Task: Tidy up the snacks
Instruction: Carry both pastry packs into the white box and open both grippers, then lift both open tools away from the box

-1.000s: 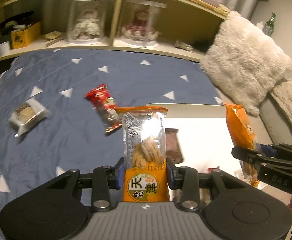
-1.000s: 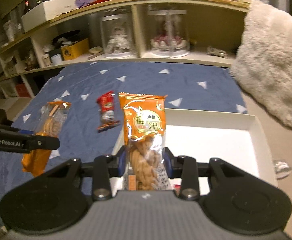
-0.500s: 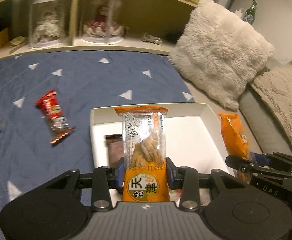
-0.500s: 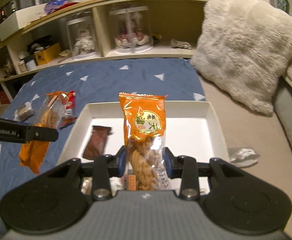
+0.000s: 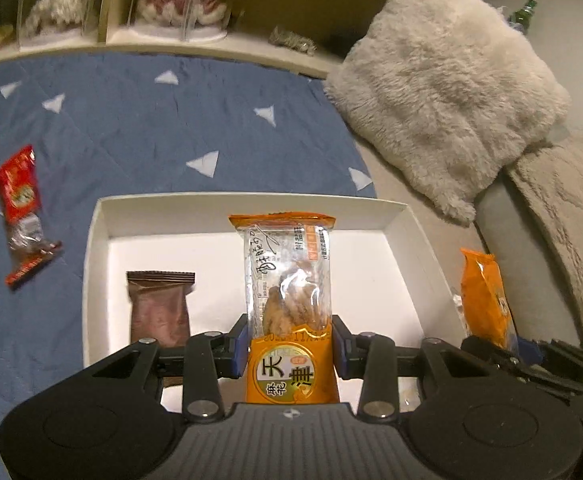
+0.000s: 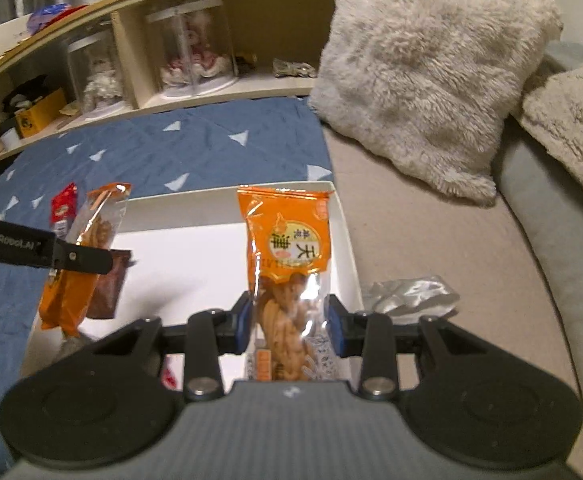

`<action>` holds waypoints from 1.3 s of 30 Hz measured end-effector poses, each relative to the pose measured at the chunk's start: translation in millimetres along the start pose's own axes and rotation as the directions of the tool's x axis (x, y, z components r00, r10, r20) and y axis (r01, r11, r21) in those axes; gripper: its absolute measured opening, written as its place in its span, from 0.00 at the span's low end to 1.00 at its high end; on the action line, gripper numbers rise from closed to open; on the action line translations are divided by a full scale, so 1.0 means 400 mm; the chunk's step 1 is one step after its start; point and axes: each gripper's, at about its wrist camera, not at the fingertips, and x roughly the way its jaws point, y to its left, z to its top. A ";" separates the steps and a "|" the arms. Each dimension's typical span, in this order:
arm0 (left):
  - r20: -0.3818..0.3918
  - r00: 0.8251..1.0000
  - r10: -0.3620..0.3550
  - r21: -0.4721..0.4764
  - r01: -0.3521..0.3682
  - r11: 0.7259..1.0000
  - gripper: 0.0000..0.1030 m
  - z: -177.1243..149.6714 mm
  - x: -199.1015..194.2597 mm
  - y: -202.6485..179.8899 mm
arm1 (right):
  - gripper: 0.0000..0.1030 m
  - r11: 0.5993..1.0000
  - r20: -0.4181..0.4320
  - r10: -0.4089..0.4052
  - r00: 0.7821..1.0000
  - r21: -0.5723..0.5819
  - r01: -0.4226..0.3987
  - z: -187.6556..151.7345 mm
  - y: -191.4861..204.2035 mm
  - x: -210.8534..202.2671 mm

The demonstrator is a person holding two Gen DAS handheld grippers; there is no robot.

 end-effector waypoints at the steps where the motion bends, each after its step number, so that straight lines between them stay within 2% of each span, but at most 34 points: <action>1: -0.008 1.000 0.001 -0.015 -0.001 1.000 0.40 0.005 0.018 0.006 | 0.42 1.000 -0.007 -0.001 1.000 0.001 0.001 0.002 -0.005 0.012; 5: -0.024 1.000 0.007 -0.070 -0.009 0.998 0.40 0.018 0.081 0.041 | 0.42 1.000 -0.034 0.000 0.999 -0.006 0.000 0.011 -0.010 0.055; 10: -0.055 0.998 0.022 -0.091 -0.027 0.995 0.40 0.008 0.143 0.072 | 0.42 1.000 -0.070 -0.002 0.998 -0.005 0.001 0.035 -0.023 0.129; 16: -0.046 0.998 0.040 -0.105 -0.045 0.993 0.40 0.018 0.175 0.095 | 0.42 1.000 -0.120 0.001 0.993 -0.006 -0.002 0.080 -0.025 0.222; 19: -0.044 0.998 0.052 -0.101 -0.057 0.993 0.41 0.027 0.184 0.101 | 0.44 1.000 -0.117 -0.012 0.993 -0.018 0.010 0.098 -0.019 0.256; 22: -0.038 0.997 0.067 -0.085 -0.070 0.994 0.44 0.035 0.185 0.100 | 0.46 1.000 -0.110 -0.024 0.994 -0.023 0.022 0.114 -0.015 0.285; 23: -0.040 0.997 0.062 -0.079 -0.065 0.995 0.49 0.036 0.185 0.098 | 0.48 0.999 -0.106 -0.030 0.994 -0.028 0.027 0.117 -0.013 0.291; 24: -0.043 0.997 0.062 -0.075 -0.065 0.995 0.54 0.037 0.183 0.096 | 0.51 0.999 -0.098 -0.039 0.994 -0.030 0.036 0.117 -0.011 0.293; 27: -0.042 0.998 0.046 -0.052 -0.048 0.998 0.62 0.036 0.171 0.080 | 0.60 0.999 -0.093 -0.036 0.995 -0.010 0.035 0.113 -0.016 0.286; 33: -0.065 0.997 0.040 0.004 -0.040 0.999 0.64 0.017 0.138 0.040 | 0.60 0.999 -0.093 0.003 0.996 0.049 0.001 0.095 -0.032 0.239; 39: -0.077 0.996 0.047 0.047 -0.043 0.998 0.65 -0.004 0.092 0.016 | 0.63 0.998 -0.092 -0.002 0.996 0.057 0.008 0.066 -0.031 0.185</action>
